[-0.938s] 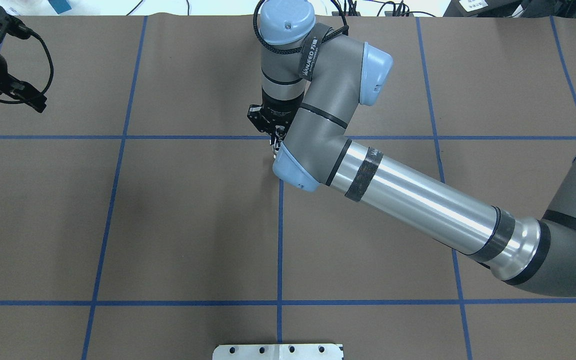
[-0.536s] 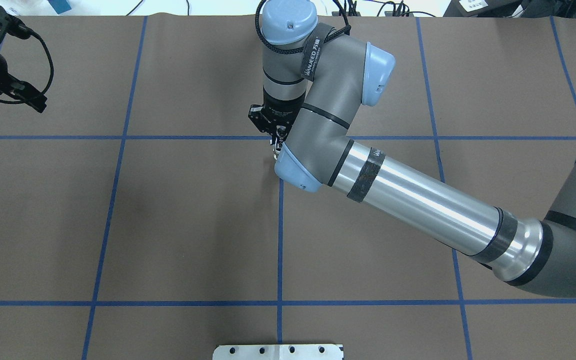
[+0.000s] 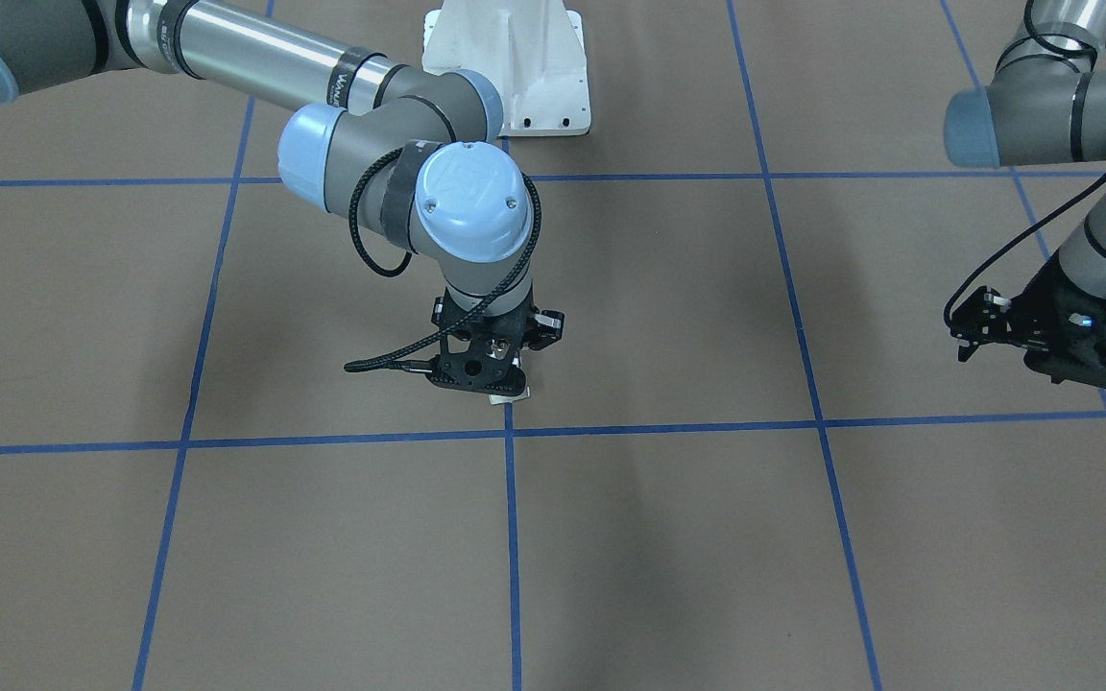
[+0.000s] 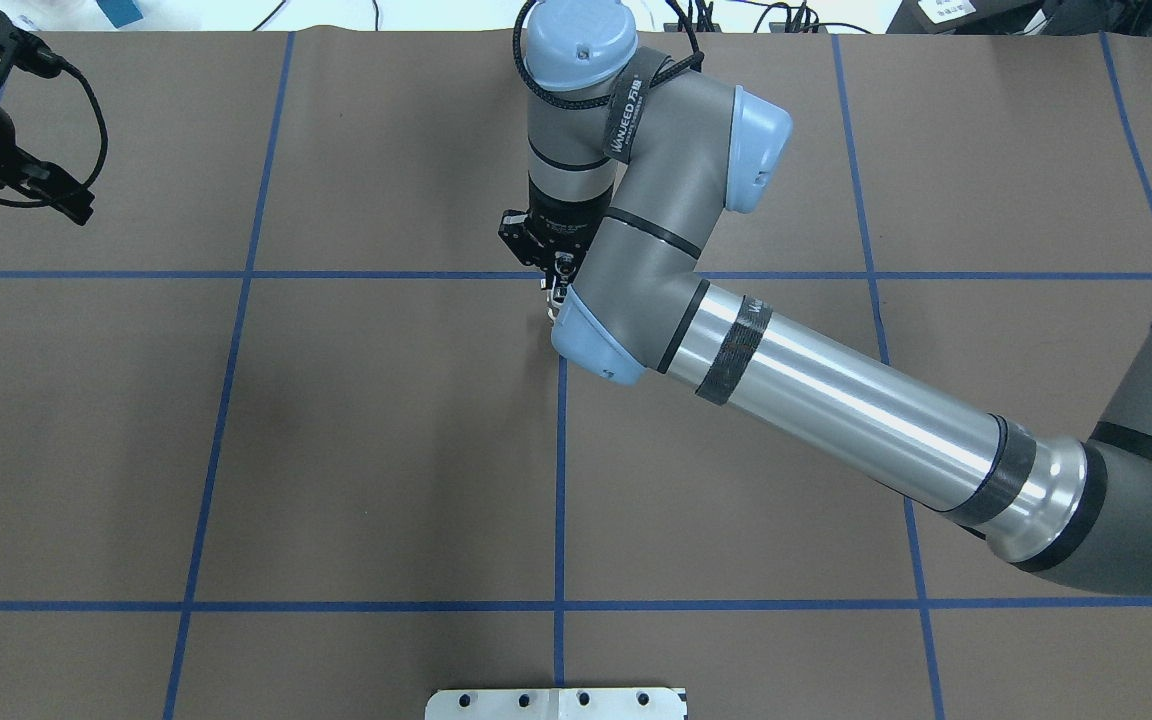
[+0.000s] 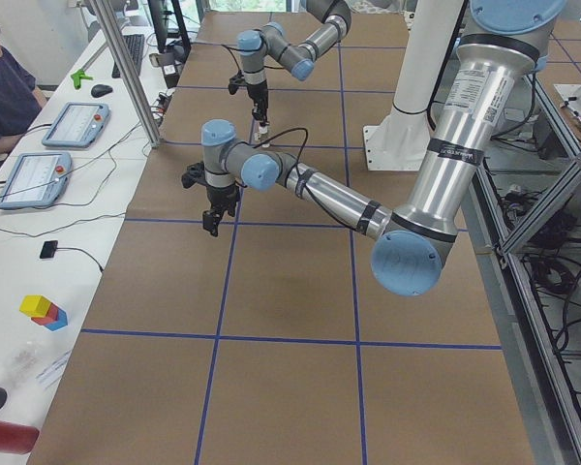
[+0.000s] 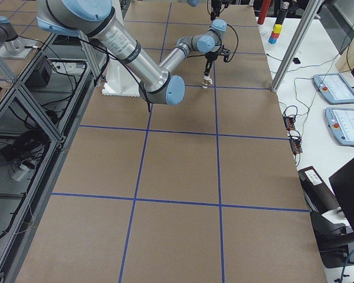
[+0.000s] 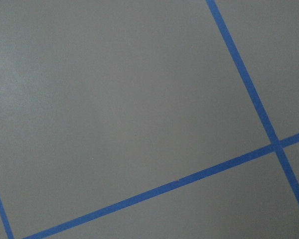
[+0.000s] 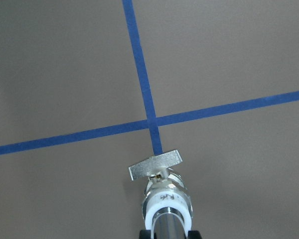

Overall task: Assemble PPR valve and pipe with both arms
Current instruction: 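Align the held elbow fitting over the valve top with the right gripper, then press the elbow fitting down onto the valve with the right gripper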

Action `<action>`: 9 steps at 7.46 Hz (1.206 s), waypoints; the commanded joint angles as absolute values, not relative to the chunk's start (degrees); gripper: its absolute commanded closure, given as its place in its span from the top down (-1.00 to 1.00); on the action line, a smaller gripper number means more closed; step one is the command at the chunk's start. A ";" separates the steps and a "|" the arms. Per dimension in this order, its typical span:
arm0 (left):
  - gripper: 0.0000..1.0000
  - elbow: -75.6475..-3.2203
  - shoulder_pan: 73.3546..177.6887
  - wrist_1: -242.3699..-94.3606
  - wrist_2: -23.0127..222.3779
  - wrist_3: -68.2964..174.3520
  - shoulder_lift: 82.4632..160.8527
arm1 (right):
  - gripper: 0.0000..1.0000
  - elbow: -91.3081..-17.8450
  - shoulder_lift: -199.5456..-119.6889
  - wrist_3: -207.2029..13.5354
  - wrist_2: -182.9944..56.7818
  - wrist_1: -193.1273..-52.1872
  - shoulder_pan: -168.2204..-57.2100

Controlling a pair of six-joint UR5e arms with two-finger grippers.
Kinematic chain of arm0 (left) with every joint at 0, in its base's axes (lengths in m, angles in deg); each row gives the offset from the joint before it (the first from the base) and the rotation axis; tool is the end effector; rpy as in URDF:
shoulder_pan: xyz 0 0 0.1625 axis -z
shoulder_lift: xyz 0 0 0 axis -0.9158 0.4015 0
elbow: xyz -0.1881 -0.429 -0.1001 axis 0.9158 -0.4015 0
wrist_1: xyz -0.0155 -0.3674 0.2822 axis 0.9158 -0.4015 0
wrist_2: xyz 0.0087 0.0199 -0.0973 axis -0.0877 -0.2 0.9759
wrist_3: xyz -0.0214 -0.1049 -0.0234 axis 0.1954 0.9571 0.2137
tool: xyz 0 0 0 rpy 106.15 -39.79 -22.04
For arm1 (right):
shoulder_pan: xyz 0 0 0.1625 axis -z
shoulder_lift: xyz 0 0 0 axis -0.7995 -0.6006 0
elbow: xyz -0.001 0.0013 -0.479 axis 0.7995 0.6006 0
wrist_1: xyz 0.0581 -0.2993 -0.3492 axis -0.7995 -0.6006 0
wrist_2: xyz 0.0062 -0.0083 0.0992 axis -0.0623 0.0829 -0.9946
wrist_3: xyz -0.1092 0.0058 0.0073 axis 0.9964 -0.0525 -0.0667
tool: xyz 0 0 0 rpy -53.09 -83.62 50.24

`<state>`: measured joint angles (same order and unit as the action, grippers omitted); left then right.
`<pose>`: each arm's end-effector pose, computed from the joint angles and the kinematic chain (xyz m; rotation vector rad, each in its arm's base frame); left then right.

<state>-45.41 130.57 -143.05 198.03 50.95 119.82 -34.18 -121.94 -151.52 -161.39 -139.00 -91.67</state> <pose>0.2248 -0.6470 0.4756 0.2458 0.6308 0.3367 -0.6401 -0.6085 0.1438 -0.1575 -0.8089 0.1476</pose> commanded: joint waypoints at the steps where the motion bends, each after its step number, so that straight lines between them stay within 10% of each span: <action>1: 1.00 -45.41 130.57 -143.05 198.03 50.95 119.73 | -1.00 -34.18 -121.89 -151.96 -161.46 -138.99 -91.67; 3: 1.00 -45.41 130.66 -143.05 198.03 50.87 119.64 | 0.98 -34.70 -121.98 -152.31 -161.46 -138.90 -91.67; 9: 1.00 -45.41 130.57 -143.05 198.03 50.87 119.64 | 0.99 -35.15 -122.24 -152.32 -161.72 -138.81 -91.76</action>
<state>-45.41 130.59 -143.05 198.03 50.87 119.66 -35.14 -122.26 -152.28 -161.71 -138.88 -91.75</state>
